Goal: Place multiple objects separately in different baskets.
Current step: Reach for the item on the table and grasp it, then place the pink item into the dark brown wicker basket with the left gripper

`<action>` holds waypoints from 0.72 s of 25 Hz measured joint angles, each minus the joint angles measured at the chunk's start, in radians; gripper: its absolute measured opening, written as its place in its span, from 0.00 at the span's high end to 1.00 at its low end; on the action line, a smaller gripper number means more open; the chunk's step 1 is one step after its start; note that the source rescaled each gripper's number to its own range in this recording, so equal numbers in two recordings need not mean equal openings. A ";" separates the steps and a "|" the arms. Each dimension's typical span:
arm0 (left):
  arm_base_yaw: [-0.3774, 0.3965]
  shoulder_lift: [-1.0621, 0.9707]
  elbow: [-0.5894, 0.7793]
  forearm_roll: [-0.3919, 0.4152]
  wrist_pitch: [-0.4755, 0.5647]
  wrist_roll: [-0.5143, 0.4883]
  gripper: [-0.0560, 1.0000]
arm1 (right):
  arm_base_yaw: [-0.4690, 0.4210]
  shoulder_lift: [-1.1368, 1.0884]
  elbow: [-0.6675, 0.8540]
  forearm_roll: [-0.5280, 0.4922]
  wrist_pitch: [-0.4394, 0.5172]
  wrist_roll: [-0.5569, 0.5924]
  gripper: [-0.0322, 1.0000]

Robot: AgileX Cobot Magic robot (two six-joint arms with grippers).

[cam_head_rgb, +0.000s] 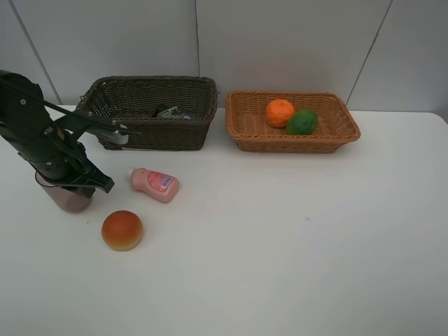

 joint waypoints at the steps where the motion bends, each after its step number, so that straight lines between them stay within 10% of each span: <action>1: 0.000 0.000 0.000 0.000 0.000 0.000 0.94 | 0.000 0.000 0.000 0.000 0.000 0.000 0.36; 18: 0.000 0.003 -0.002 -0.004 -0.004 0.000 0.94 | 0.000 0.000 0.000 0.000 0.000 0.000 0.36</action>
